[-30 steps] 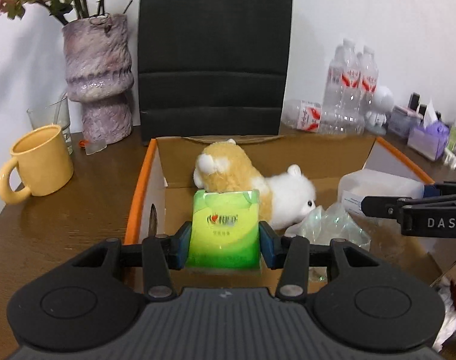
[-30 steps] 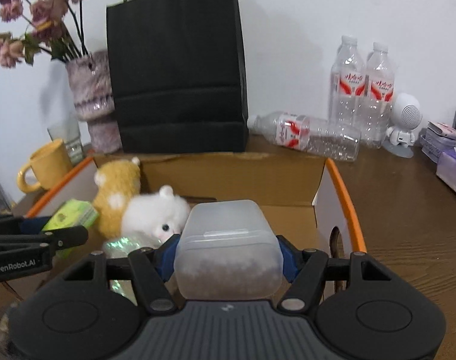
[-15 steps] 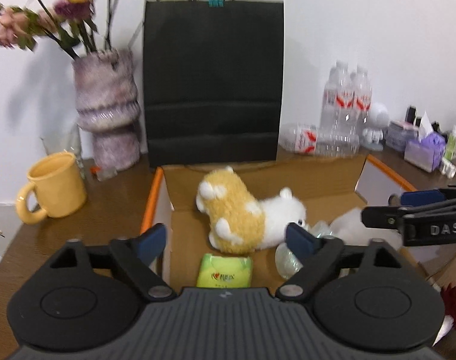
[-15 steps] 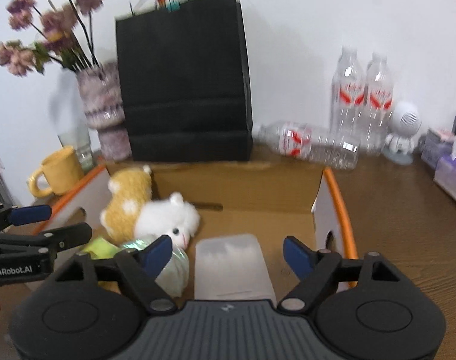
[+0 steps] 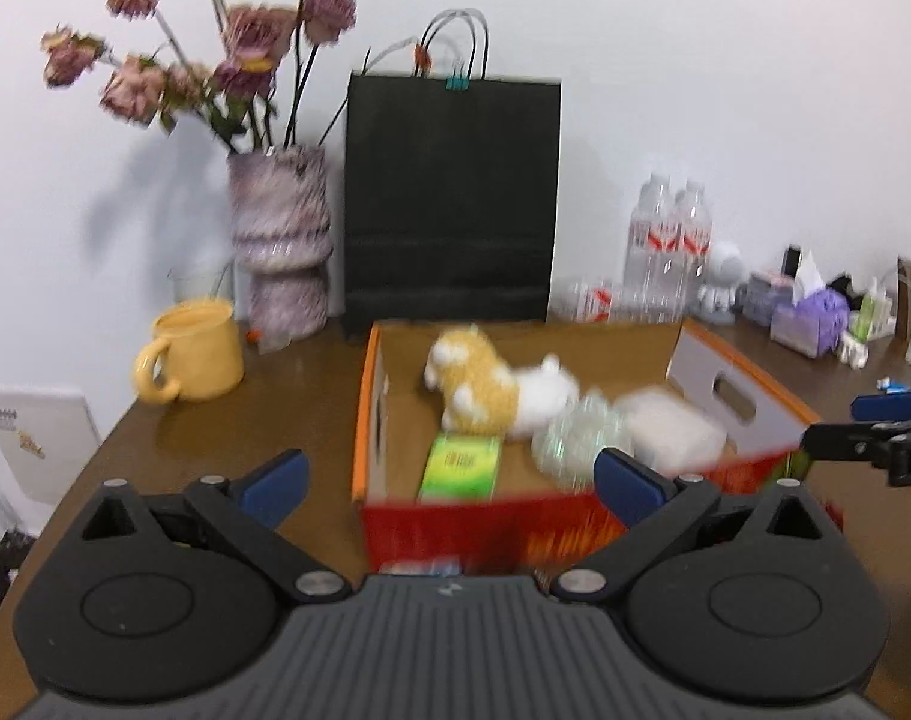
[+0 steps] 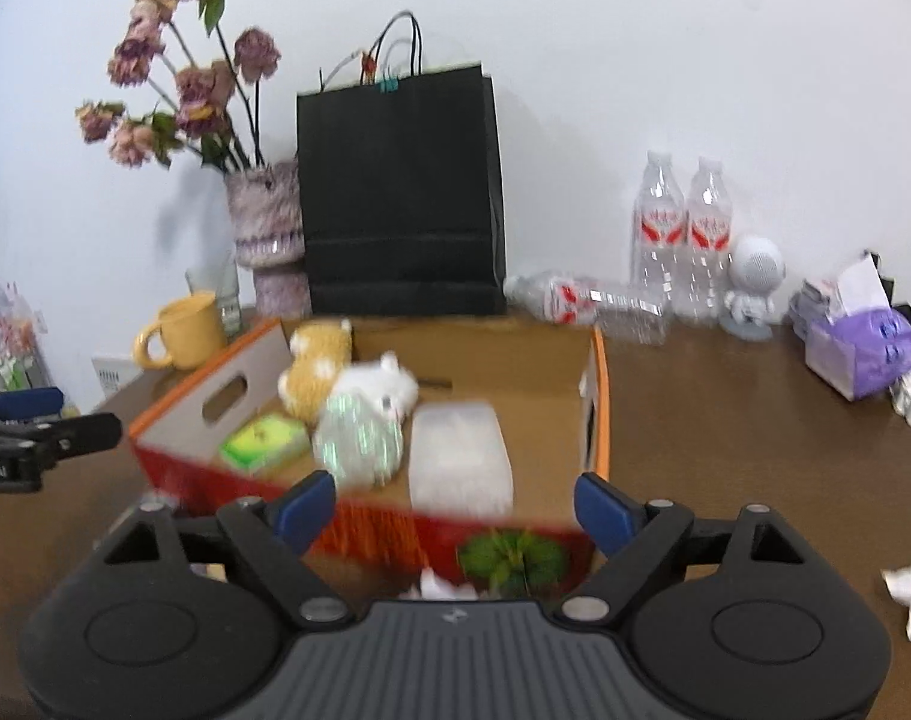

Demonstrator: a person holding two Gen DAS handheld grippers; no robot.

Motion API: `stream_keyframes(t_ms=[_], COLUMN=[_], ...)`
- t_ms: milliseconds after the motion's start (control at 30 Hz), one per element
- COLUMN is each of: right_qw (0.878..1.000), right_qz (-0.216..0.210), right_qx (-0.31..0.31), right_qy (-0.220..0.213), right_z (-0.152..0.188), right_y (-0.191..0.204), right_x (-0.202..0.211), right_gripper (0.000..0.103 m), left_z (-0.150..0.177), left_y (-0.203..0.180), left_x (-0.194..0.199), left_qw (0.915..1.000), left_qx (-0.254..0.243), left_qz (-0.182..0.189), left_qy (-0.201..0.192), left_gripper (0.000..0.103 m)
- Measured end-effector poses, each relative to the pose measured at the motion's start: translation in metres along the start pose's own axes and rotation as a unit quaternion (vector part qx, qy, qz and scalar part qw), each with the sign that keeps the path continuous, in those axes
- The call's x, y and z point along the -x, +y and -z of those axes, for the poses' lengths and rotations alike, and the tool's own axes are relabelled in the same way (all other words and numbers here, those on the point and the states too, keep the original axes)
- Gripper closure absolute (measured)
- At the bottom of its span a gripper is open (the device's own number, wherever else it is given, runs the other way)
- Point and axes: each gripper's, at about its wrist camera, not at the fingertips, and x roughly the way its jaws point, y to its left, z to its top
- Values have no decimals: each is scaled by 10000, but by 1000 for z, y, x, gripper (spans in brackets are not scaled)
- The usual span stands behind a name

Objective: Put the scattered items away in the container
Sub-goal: 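Grasp the blue snack packet with the left gripper while the right grasps the red rose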

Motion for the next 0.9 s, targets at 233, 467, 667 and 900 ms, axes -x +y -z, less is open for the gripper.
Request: stream_keyframes(t_ms=[233,467,667,900], right_qw=[9989,9967,9952,9928], right_qz=[351,533,203,25], right_qx=[-9,-344,-680,-1080], right_qy=[322,498,679,519], right_z=[40,54,60,63], right_y=[-1,-22,-30,-40], right_x=[-7,-22,-34,-26], right_gripper=[22,27,50,65], left_z=[38,46,52,52], left_y=[14,22,19,21], left_x=[-19,-48,-60,-50], left_qw=[9971,9936,9927,9940], left_qx=[248,418,324,462], left_qz=[-355,-476,-440,-415], left_qy=[619,940,1071,901], left_gripper=[0,3,31,70])
